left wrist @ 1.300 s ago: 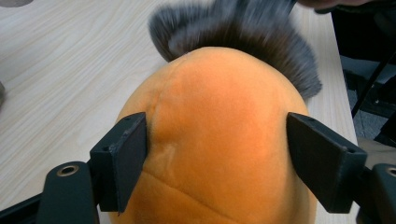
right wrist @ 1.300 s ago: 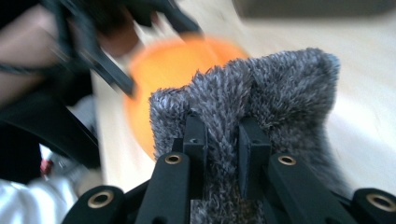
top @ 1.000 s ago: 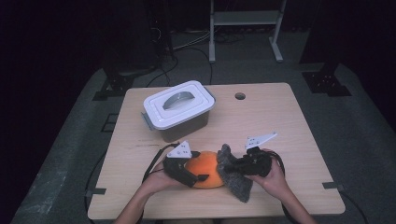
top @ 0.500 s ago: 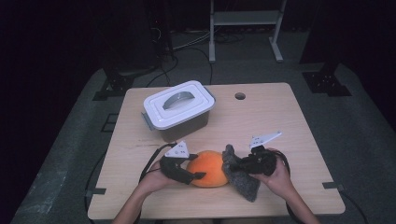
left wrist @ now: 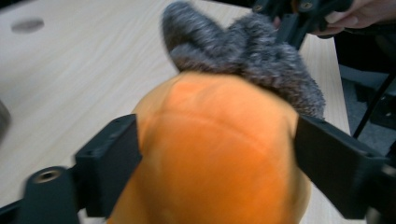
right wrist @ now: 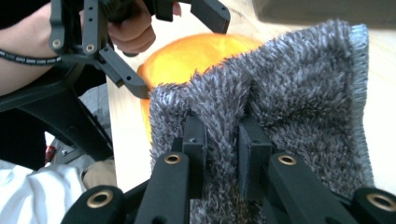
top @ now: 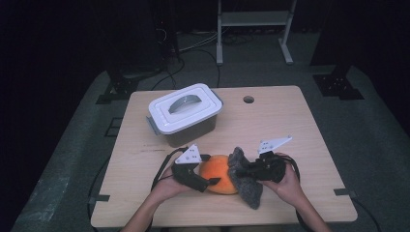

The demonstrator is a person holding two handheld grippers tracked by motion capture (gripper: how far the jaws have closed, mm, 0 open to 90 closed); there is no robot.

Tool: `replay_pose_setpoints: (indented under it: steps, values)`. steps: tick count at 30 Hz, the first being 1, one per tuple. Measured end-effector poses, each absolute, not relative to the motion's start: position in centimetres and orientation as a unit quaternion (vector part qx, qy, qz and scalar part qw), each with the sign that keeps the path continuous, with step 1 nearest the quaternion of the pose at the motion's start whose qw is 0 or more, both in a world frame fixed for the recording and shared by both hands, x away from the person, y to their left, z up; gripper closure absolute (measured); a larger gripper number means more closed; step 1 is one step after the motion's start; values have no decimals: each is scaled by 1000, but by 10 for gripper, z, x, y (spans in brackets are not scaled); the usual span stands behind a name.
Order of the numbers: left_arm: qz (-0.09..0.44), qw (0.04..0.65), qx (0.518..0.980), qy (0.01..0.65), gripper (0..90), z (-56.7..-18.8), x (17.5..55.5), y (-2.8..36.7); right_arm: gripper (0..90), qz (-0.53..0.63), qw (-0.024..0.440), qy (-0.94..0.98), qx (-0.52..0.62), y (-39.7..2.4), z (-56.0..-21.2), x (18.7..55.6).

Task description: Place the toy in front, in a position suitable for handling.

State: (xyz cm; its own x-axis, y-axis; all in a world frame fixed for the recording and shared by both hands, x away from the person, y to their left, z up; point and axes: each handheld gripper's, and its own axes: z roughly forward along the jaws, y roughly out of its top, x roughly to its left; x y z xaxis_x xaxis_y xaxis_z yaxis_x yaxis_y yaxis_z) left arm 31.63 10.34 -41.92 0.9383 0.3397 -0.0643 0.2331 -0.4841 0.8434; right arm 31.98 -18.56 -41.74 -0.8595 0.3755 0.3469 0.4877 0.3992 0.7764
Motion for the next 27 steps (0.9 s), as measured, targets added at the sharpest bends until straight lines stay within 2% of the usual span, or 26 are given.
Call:
replay_pose_setpoints:
  steps: [4, 9, 12, 15, 17, 21, 27]
  values:
    - [69, 477, 862, 157, 225, -420, 314, 101, 755, -478, 47, -837, -261, -189, -412, 318]
    - [81, 488, 859, 133, 232, -418, 308, 89, 753, -498, 34, -834, -237, -179, -396, 313]
    - [81, 483, 862, 129, 206, -416, 308, 90, 754, -486, 28, -843, -228, -173, -397, 311]
    - [87, 479, 861, 145, 109, -413, 311, 94, 756, -470, 24, -851, -233, -177, -402, 313]
    - [80, 475, 864, 144, 106, -413, 312, 97, 756, -473, 29, -848, -238, -180, -404, 313]
    - [73, 471, 869, 136, 237, -413, 311, 100, 757, -465, 30, -851, -243, -184, -403, 314]
    - [76, 490, 861, 117, 252, -412, 305, 87, 756, -496, 20, -840, -220, -178, -381, 307]
